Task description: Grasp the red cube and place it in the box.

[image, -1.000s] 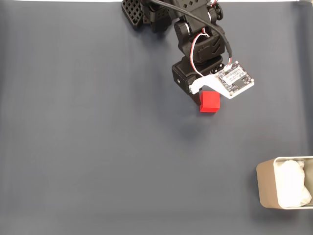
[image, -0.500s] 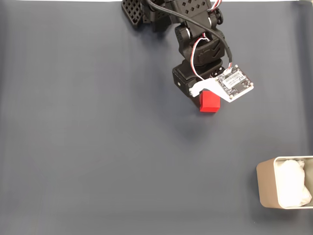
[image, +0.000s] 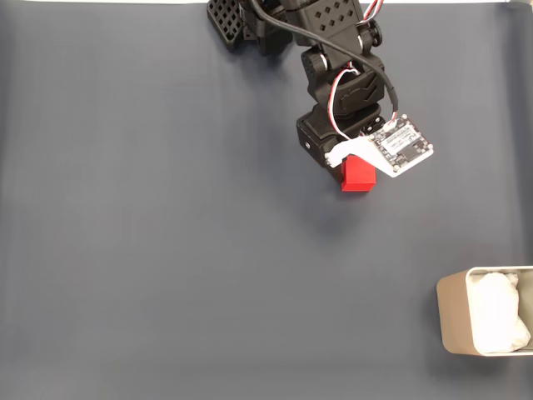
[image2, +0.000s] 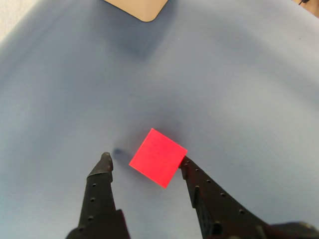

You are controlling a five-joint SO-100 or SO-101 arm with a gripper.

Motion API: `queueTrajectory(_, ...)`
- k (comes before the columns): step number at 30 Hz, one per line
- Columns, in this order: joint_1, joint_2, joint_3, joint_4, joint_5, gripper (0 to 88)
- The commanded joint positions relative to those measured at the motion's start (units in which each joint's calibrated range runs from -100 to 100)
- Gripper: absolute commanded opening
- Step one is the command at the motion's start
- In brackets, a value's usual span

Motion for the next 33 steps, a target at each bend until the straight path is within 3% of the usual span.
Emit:
queueTrajectory(1,-1.3,-0.4,-2.8,-1.0,-1.0,30.7)
queueTrajectory(33,-4.9,-2.3,-2.8,-6.6,-1.1,31.1)
